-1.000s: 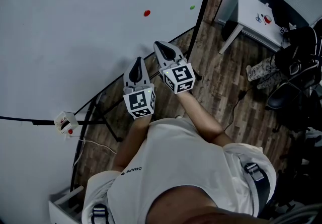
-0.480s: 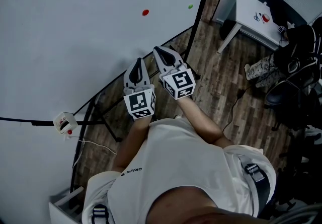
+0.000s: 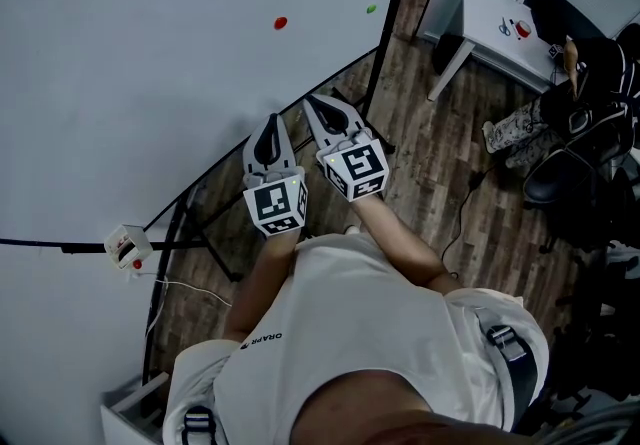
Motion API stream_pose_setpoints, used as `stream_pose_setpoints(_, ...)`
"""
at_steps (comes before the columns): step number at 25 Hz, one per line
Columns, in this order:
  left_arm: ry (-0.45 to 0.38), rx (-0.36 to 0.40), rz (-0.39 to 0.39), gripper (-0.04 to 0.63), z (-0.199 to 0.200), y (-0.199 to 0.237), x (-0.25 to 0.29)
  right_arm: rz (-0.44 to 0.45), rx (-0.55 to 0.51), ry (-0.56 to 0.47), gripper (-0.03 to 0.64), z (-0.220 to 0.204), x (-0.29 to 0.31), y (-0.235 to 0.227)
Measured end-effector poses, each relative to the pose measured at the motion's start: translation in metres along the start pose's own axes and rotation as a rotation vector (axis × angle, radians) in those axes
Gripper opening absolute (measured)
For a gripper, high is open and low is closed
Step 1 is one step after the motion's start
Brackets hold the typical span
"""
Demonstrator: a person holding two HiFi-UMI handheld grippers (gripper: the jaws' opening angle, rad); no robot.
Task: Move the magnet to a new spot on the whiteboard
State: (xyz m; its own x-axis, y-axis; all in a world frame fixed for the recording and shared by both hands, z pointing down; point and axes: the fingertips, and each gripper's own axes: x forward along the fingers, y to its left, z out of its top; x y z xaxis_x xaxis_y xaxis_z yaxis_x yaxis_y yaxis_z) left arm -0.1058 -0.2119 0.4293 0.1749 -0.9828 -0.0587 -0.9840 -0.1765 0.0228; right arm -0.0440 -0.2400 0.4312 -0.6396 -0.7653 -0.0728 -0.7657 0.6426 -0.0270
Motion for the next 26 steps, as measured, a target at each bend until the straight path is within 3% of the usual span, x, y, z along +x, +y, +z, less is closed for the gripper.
stream_pose_setpoints(26, -0.004, 0.020, -0.001, 0.002, 0.004, -0.012, 0.000, -0.015, -0.007, 0.009, 0.014, -0.001, -0.017, -0.005)
